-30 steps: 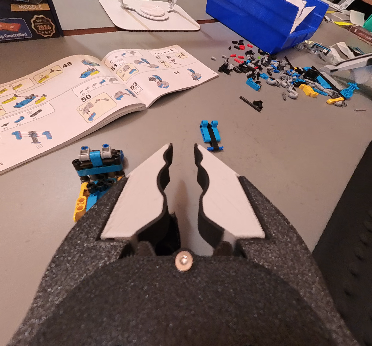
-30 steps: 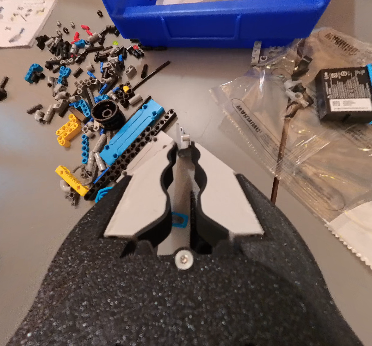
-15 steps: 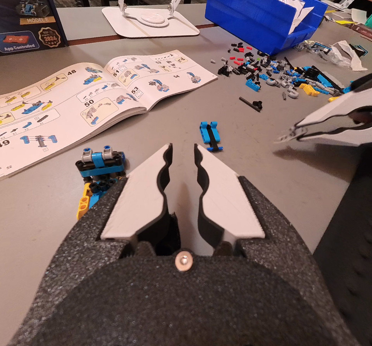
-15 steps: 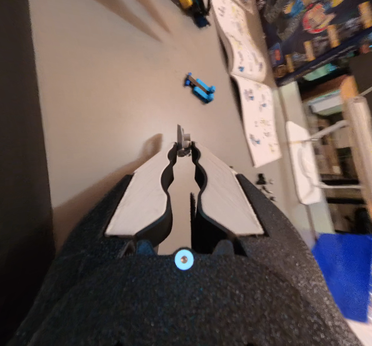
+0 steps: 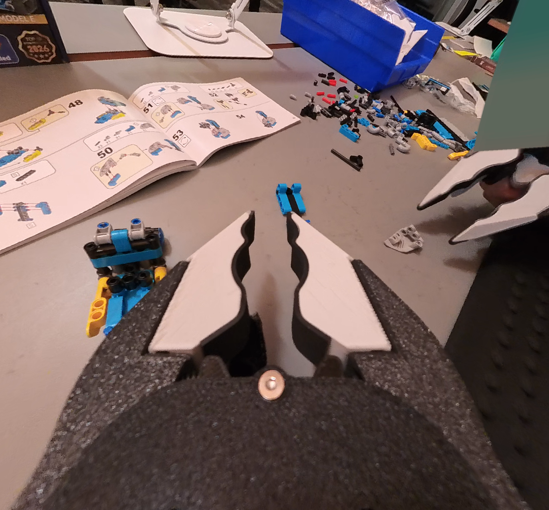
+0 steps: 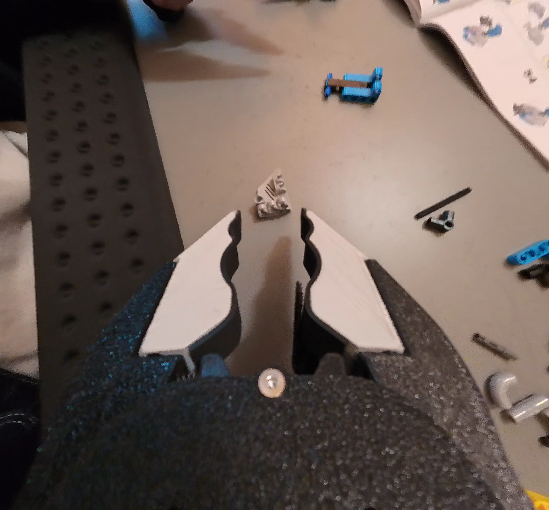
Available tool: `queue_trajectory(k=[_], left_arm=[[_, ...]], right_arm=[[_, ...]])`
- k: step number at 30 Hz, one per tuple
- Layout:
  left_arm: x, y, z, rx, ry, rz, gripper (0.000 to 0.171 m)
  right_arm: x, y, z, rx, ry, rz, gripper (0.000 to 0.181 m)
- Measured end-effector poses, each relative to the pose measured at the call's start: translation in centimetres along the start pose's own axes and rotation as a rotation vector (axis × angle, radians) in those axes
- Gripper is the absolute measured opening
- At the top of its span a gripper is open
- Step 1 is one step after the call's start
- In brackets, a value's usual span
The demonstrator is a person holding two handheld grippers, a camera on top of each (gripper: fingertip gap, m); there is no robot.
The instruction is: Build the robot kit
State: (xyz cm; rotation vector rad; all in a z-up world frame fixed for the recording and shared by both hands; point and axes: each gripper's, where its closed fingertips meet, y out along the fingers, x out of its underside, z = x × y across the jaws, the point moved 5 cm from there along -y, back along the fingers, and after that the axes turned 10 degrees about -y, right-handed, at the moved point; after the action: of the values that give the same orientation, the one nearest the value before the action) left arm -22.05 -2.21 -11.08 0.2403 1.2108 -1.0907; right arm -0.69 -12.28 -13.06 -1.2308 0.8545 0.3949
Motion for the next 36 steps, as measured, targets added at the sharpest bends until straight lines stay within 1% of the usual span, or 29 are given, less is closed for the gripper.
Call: queue_trajectory(k=[2, 5, 9, 15, 16, 17, 19, 23, 26, 27, 28, 29, 31, 33, 34, 36], left_arm=[[0.0, 0.1, -0.1, 0.002, -0.013, -0.004, 0.021], [0.0, 0.1, -0.2, 0.001, -0.023, -0.005, 0.021], [0.0, 0.0, -0.2, 0.004, -0.027, -0.004, 0.021], [0.0, -0.1, -0.2, 0.007, -0.03, 0.0, 0.021], [0.0, -0.1, -0.2, 0.008, -0.03, 0.001, 0.021], [0.0, -0.1, -0.1, 0.009, -0.029, 0.001, 0.021], [0.0, -0.2, -0.1, 0.01, -0.024, 0.001, 0.021], [0.1, -0.2, 0.1, 0.01, -0.016, 0.0, 0.021], [0.1, -0.2, 0.1, 0.011, -0.015, 0.001, 0.021], [0.1, -0.3, 0.1, 0.011, -0.014, 0.003, 0.021], [0.1, -0.3, 0.1, 0.012, -0.013, 0.004, 0.021], [0.1, -0.3, 0.2, 0.011, -0.012, 0.003, 0.021], [0.1, -0.2, 0.1, 0.01, -0.014, 0.0, 0.021], [0.1, -0.2, 0.0, 0.009, -0.023, -0.002, 0.021], [0.1, -0.1, -0.1, 0.009, -0.029, -0.003, 0.021], [0.1, -0.1, -0.2, 0.009, -0.038, -0.002, 0.021]], right_arm=[[0.4, 0.2, 0.2, -0.004, 0.025, -0.015, 0.042], [0.0, 0.6, 0.1, -0.043, 0.035, 0.005, 0.043], [0.2, 1.8, 0.0, -0.055, -0.007, -0.033, 0.043], [0.5, 2.6, -0.2, -0.057, -0.014, -0.07, 0.039], [0.5, 2.5, -0.4, -0.061, -0.014, -0.072, 0.038], [0.4, 2.4, -0.6, -0.074, -0.017, -0.073, 0.032], [0.2, 2.3, -1.0, -0.083, -0.028, -0.068, 0.032], [-0.2, 2.3, -1.4, -0.063, -0.058, -0.07, 0.031], [-0.3, 2.7, -1.0, -0.013, -0.084, -0.083, 0.033], [-0.3, 2.9, -1.1, -0.017, -0.084, -0.083, 0.032], [-0.3, 3.1, -1.1, -0.024, -0.084, -0.083, 0.025], [-0.5, 3.1, -1.0, -0.013, -0.085, -0.079, 0.024], [-0.7, 2.3, -0.3, 0.049, -0.096, -0.068, 0.024], [-0.2, -0.2, 1.6, 0.194, -0.103, -0.072, 0.024], [0.7, -2.2, 3.0, 0.281, -0.091, -0.091, 0.024], [4.3, -7.6, 6.6, 0.492, -0.02, -0.183, 0.024]])
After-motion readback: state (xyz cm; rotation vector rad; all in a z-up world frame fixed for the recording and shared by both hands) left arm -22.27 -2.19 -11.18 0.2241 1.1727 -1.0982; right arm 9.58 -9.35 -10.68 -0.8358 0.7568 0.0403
